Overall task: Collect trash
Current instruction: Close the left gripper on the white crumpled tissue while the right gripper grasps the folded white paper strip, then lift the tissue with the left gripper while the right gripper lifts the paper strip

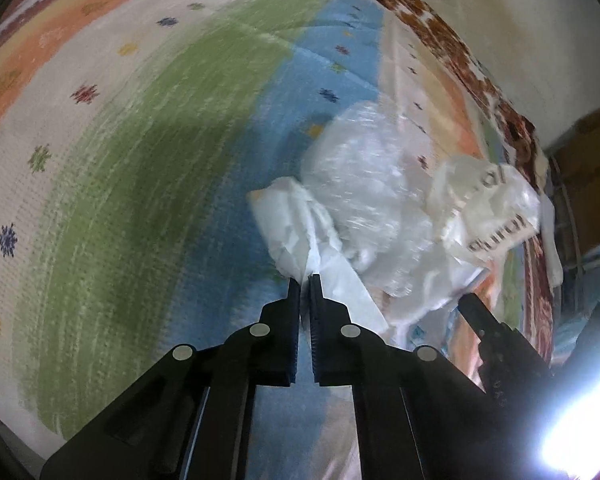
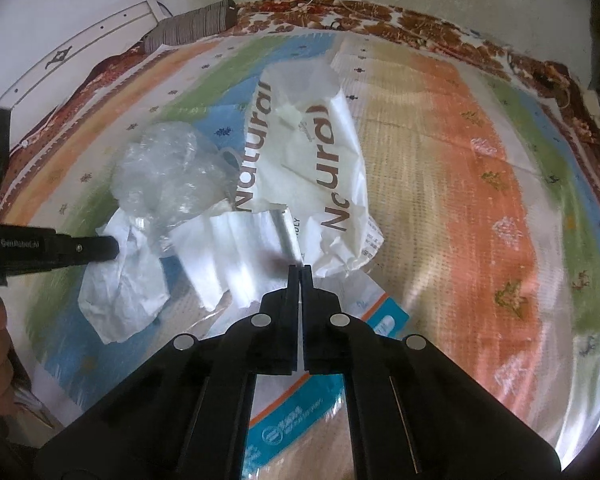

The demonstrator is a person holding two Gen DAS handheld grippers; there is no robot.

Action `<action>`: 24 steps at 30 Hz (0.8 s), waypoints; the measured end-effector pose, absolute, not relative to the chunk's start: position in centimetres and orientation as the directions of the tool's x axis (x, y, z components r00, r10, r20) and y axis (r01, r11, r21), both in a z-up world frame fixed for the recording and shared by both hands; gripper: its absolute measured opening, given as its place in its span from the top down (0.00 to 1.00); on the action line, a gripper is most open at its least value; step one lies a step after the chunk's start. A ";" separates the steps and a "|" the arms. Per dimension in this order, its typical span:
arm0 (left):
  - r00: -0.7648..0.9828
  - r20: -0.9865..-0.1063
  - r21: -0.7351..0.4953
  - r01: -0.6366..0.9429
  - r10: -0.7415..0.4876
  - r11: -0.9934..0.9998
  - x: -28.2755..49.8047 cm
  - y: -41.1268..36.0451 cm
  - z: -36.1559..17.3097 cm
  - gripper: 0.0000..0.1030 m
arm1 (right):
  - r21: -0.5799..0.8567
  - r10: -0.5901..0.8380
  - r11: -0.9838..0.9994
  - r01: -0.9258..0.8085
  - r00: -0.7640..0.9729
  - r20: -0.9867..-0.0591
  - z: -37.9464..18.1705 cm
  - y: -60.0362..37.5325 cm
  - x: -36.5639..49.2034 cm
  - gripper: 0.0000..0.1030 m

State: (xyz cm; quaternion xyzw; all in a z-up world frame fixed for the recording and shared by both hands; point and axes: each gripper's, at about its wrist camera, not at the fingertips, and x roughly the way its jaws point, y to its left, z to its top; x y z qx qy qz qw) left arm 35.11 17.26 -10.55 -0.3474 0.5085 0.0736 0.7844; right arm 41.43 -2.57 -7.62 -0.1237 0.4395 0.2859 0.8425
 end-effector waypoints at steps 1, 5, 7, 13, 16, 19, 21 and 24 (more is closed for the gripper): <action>0.459 -0.852 -0.466 -0.450 -0.250 0.762 35.2 17.0 -10.3 0.96 | 0.035 0.368 0.806 -0.590 0.454 -0.811 -7.5 -2.6 41.1 1.00; 0.453 -0.862 -0.441 -0.446 -0.228 0.779 34.6 16.9 -9.4 0.96 | 0.016 0.352 0.808 -0.589 0.461 -0.815 -6.9 -2.9 40.0 1.00; 0.462 -0.859 -0.441 -0.444 -0.223 0.780 34.1 17.0 -8.9 0.97 | 0.023 0.363 0.806 -0.592 0.463 -0.809 -6.0 -3.1 39.5 1.00; 0.479 -0.859 -0.401 -0.410 -0.182 0.819 32.8 16.4 -6.7 0.97 | 0.047 0.397 0.797 -0.602 0.464 -0.792 -3.6 -3.4 37.6 1.00; 0.489 -0.855 -0.401 -0.411 -0.173 0.819 32.0 16.6 -5.7 0.97 | 0.064 0.408 0.799 -0.598 0.462 -0.788 -2.6 -3.8 36.8 1.00; 0.514 -0.838 -0.424 -0.399 -0.184 0.813 31.7 16.6 -4.8 0.97 | 0.074 0.426 0.793 -0.605 0.464 -0.777 -1.7 -4.2 35.9 1.00; 0.524 -0.835 -0.415 -0.392 -0.171 0.821 31.3 16.3 -4.3 0.97 | 0.087 0.437 0.794 -0.602 0.466 -0.769 -1.0 -4.5 35.5 1.00; 0.515 -0.846 -0.376 -0.390 -0.140 0.840 30.6 15.6 -3.6 0.97 | 0.118 0.458 0.799 -0.589 0.471 -0.754 0.1 -5.4 34.8 1.00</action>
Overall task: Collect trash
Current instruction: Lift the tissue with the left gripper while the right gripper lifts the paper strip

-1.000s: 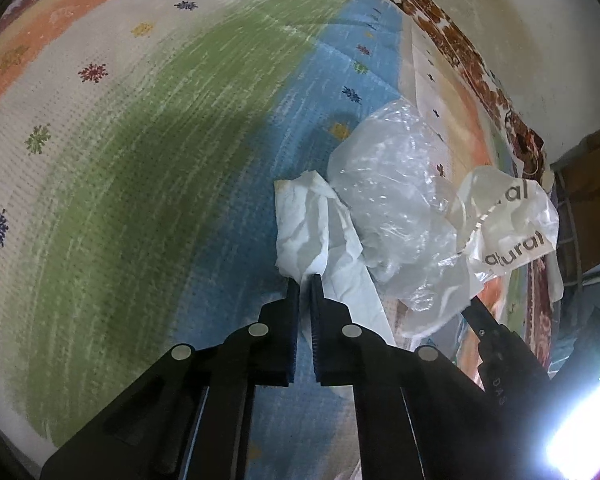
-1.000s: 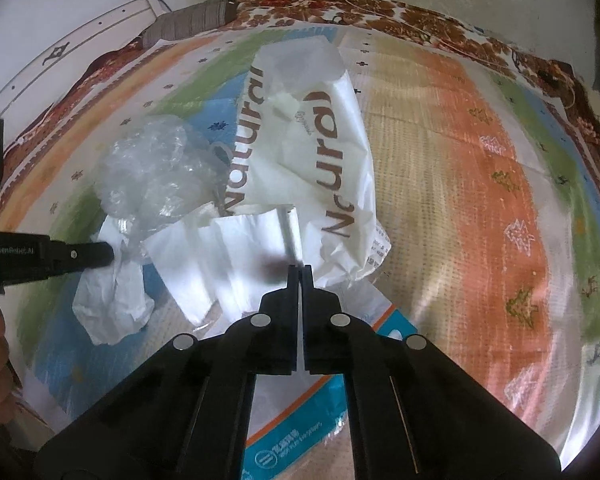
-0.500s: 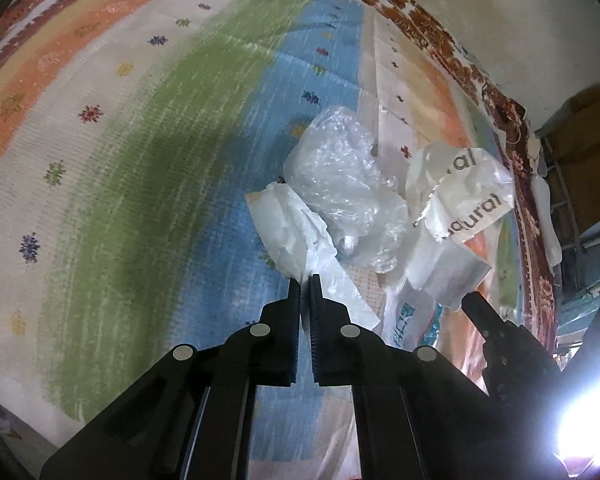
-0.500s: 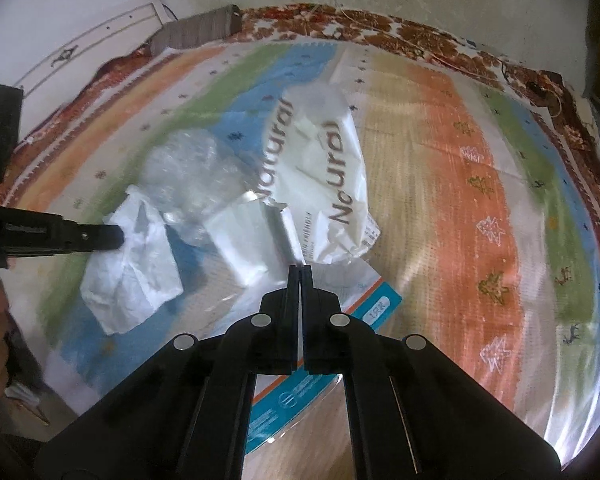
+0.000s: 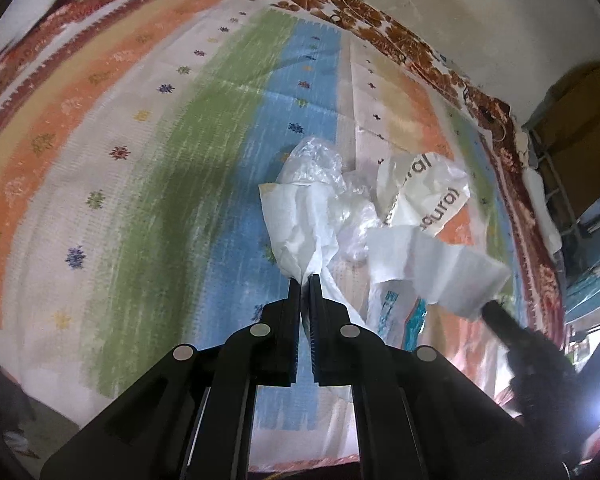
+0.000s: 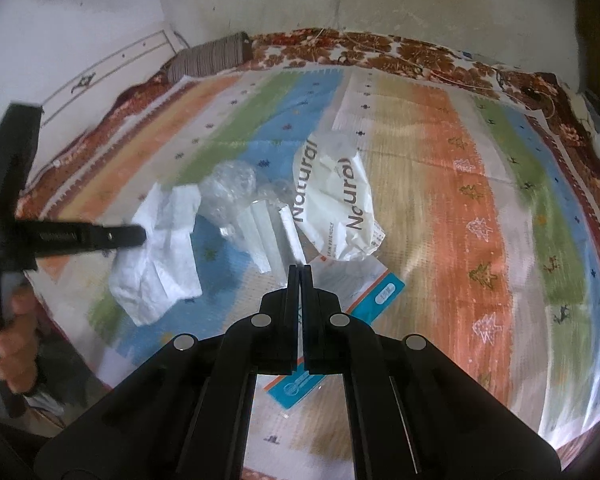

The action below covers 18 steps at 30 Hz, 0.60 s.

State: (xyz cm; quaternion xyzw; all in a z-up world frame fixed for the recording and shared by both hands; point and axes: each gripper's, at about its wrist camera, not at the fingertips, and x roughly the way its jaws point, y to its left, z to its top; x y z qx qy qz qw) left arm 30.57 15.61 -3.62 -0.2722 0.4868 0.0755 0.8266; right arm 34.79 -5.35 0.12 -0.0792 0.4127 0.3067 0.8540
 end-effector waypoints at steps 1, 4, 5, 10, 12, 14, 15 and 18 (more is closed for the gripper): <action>0.519 -0.843 -0.373 -0.379 -0.140 0.847 30.3 15.3 -3.3 0.97 | 0.130 0.467 0.799 -0.587 0.471 -0.748 0.4 -5.6 34.6 1.00; 0.542 -0.830 -0.368 -0.352 -0.133 0.860 29.9 14.8 -2.1 0.97 | 0.142 0.479 0.800 -0.583 0.478 -0.736 1.3 -6.2 33.5 1.00; 0.554 -0.821 -0.375 -0.344 -0.136 0.861 29.7 14.7 -1.7 0.97 | 0.145 0.481 0.801 -0.581 0.480 -0.733 1.4 -6.3 33.3 1.00; 0.592 -0.795 -0.384 -0.317 -0.136 0.867 28.1 14.1 -0.1 0.97 | 0.154 0.498 0.800 -0.580 0.497 -0.711 2.7 -7.2 31.5 1.00; 0.597 -0.792 -0.374 -0.308 -0.129 0.875 27.5 13.6 0.2 0.97 | 0.145 0.508 0.793 -0.592 0.510 -0.694 3.5 -7.6 30.5 1.00; 0.600 -0.790 -0.366 -0.295 -0.126 0.883 26.6 13.1 0.6 0.97 | 0.120 0.511 0.784 -0.608 0.525 -0.681 4.2 -7.8 29.5 1.00; 0.603 -0.788 -0.363 -0.291 -0.125 0.885 26.3 13.0 0.7 0.97 | 0.110 0.511 0.782 -0.614 0.531 -0.676 4.5 -7.8 29.1 1.00; 0.616 -0.778 -0.361 -0.277 -0.123 0.890 25.2 12.2 1.4 0.97 | 0.082 0.501 0.784 -0.616 0.549 -0.669 4.7 -8.3 27.8 1.00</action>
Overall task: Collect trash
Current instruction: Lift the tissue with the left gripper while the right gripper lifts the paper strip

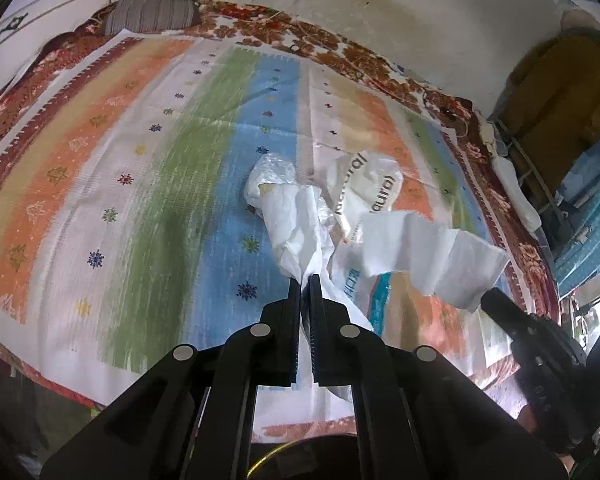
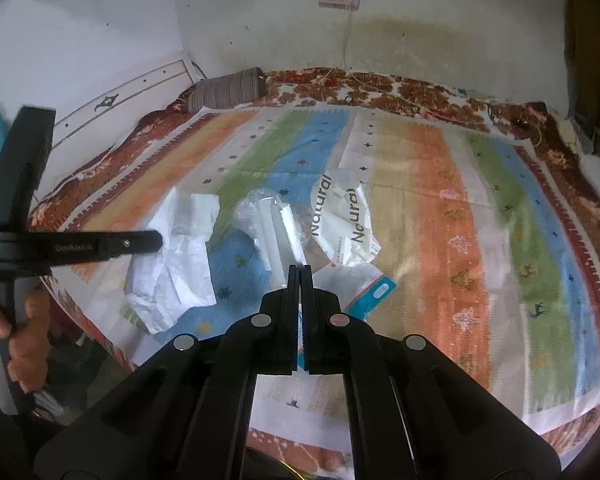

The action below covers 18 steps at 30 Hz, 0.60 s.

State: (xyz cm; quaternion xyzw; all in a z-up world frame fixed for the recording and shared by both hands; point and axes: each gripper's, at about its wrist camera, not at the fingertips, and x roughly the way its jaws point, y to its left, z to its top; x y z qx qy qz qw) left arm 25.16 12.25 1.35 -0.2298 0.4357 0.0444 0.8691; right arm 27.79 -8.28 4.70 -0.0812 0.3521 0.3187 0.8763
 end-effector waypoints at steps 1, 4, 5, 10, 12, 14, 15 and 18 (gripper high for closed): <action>0.622 -0.774 -0.360 -0.275 -0.121 0.891 24.9 12.0 1.6 0.97 | 0.085 0.501 0.786 -0.612 0.550 -0.668 4.7 -8.5 27.5 1.00; 0.642 -0.757 -0.368 -0.266 -0.121 0.891 24.0 11.5 2.3 0.97 | 0.115 0.515 0.791 -0.600 0.553 -0.655 5.2 -9.3 26.3 1.00; 0.648 -0.751 -0.373 -0.262 -0.125 0.890 23.8 11.3 2.5 0.97 | 0.115 0.517 0.792 -0.600 0.557 -0.649 5.4 -9.5 26.0 1.00; 0.677 -0.726 -0.369 -0.229 -0.125 0.901 22.0 10.1 3.7 0.97 | 0.113 0.538 0.787 -0.607 0.585 -0.607 6.8 -10.9 23.7 1.00; 0.685 -0.719 -0.365 -0.229 -0.118 0.902 21.2 9.8 4.0 0.97 | 0.120 0.546 0.786 -0.607 0.589 -0.596 7.1 -11.4 23.1 1.00; 0.688 -0.717 -0.364 -0.229 -0.115 0.903 20.7 9.5 4.1 0.97 | 0.132 0.551 0.787 -0.603 0.591 -0.589 7.4 -12.1 22.6 1.00; 0.688 -0.716 -0.367 -0.225 -0.119 0.902 20.5 9.3 4.1 0.97 | 0.140 0.555 0.788 -0.600 0.593 -0.584 7.6 -12.5 22.3 1.00; 0.694 -0.708 -0.372 -0.209 -0.131 0.904 19.7 8.8 4.2 0.97 | 0.143 0.553 0.794 -0.591 0.604 -0.575 7.8 -13.3 21.5 1.00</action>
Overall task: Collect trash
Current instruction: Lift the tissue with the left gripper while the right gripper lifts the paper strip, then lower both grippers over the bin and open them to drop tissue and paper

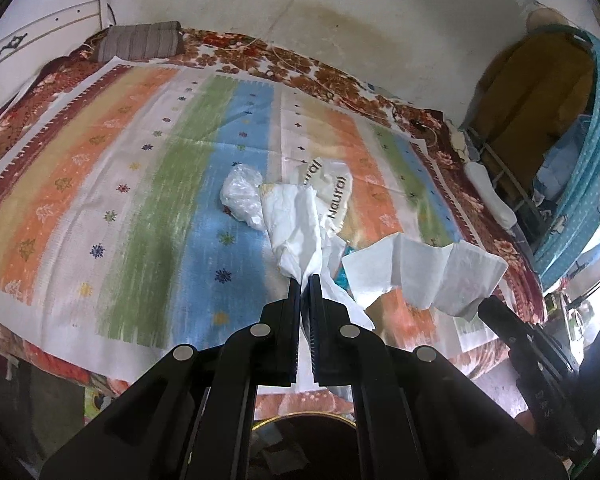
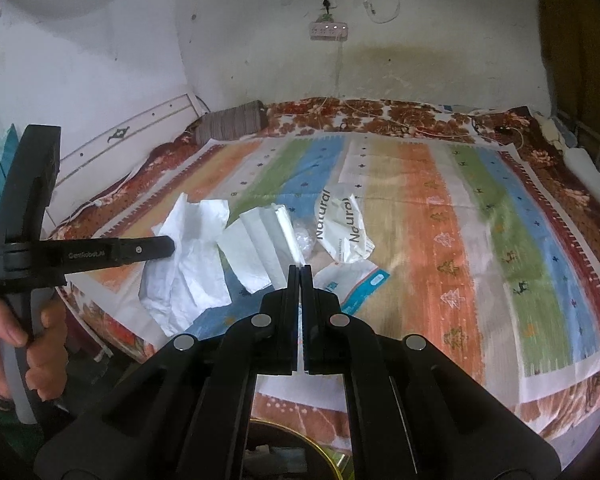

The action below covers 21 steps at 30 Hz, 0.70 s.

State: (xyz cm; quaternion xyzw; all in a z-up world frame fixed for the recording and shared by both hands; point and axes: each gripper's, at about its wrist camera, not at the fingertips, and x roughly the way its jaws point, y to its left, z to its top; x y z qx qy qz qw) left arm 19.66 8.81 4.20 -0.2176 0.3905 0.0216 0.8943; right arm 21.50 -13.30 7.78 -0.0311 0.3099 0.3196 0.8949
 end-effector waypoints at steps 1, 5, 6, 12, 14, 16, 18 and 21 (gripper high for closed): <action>0.697 -0.705 -0.370 -0.205 -0.130 0.906 19.4 8.6 4.3 0.97 | 0.147 0.554 0.795 -0.588 0.605 -0.572 7.8 -13.5 21.3 1.00; 0.704 -0.701 -0.339 -0.188 -0.114 0.922 18.1 7.4 4.5 0.97 | 0.167 0.558 0.799 -0.578 0.607 -0.566 7.8 -14.6 20.3 1.00; 0.705 -0.700 -0.334 -0.183 -0.114 0.925 17.8 7.2 4.5 0.97 | 0.155 0.553 0.800 -0.580 0.612 -0.565 7.9 -14.8 19.8 1.00; 0.712 -0.693 -0.304 -0.148 -0.112 0.941 15.7 5.8 4.7 0.97 | 0.154 0.545 0.807 -0.571 0.619 -0.565 7.5 -16.5 17.9 1.00; 0.714 -0.690 -0.306 -0.140 -0.118 0.942 14.7 5.4 4.6 0.97 | 0.157 0.548 0.804 -0.573 0.614 -0.567 7.4 -16.8 17.2 1.00; 0.718 -0.684 -0.321 -0.134 -0.132 0.937 13.9 5.2 4.6 0.97 | 0.151 0.549 0.802 -0.578 0.613 -0.568 7.3 -17.0 16.4 1.00; 0.723 -0.676 -0.330 -0.124 -0.142 0.936 13.3 5.0 4.7 0.97 | 0.138 0.545 0.801 -0.582 0.616 -0.569 7.0 -17.2 15.6 1.00; 0.729 -0.667 -0.339 -0.116 -0.152 0.934 12.1 4.6 4.8 0.97 | 0.151 0.549 0.799 -0.582 0.605 -0.576 6.6 -17.4 14.8 1.00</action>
